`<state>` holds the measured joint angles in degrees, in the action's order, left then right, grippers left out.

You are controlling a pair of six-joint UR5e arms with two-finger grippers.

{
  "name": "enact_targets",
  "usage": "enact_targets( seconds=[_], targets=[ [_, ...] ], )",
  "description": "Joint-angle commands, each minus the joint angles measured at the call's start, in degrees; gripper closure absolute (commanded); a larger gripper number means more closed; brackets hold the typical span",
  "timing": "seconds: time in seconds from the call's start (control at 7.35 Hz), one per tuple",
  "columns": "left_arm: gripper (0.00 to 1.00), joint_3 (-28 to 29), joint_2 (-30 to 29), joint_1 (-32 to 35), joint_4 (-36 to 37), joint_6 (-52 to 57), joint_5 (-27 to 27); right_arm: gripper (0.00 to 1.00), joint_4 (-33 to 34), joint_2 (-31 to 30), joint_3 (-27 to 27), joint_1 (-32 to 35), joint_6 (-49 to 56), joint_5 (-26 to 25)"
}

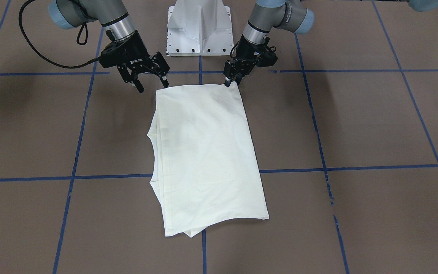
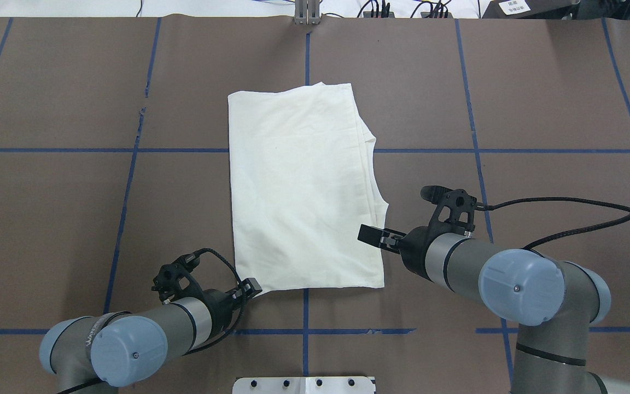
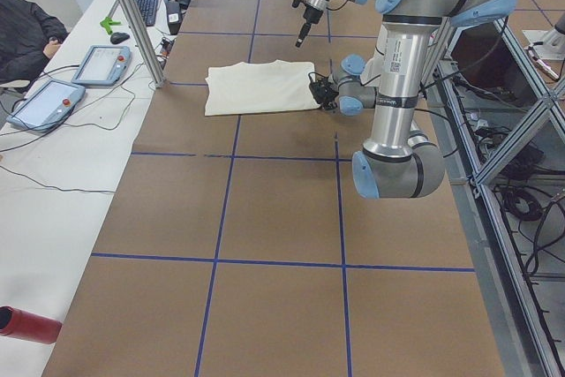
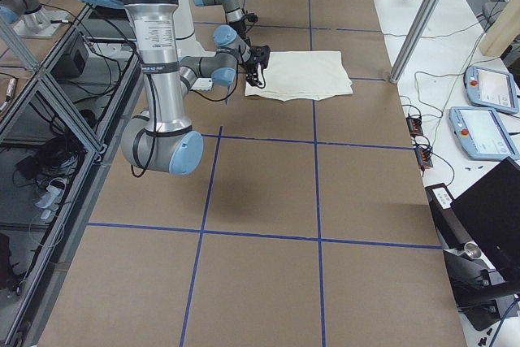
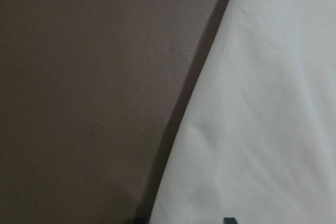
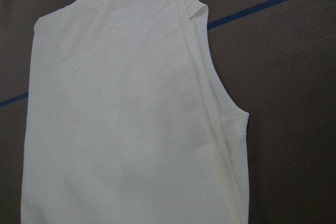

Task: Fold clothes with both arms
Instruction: 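Lower both grippers and grasp the near corners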

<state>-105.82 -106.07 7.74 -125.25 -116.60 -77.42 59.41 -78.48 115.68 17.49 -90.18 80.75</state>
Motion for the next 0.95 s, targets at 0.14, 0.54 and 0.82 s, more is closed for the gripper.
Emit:
enact_targets(
  seconds=[0.14, 0.54, 0.82],
  targets=[
    [1.00, -0.87, -0.01, 0.00, 0.00, 0.32, -0.01, 0.02, 1.31, 0.43, -0.72, -0.17, -4.70, -0.50],
    [1.00, -1.14, -0.10, 0.00, 0.00, 0.32, 0.17, 0.11, 15.17, 4.82, -0.90, -0.70, -14.76, -0.60],
    [1.00, -1.84, -0.10, 0.00, 0.00, 0.32, 0.17, 0.15, 21.85, 9.20, -3.52, -2.09, -22.26, -0.60]
  ],
)
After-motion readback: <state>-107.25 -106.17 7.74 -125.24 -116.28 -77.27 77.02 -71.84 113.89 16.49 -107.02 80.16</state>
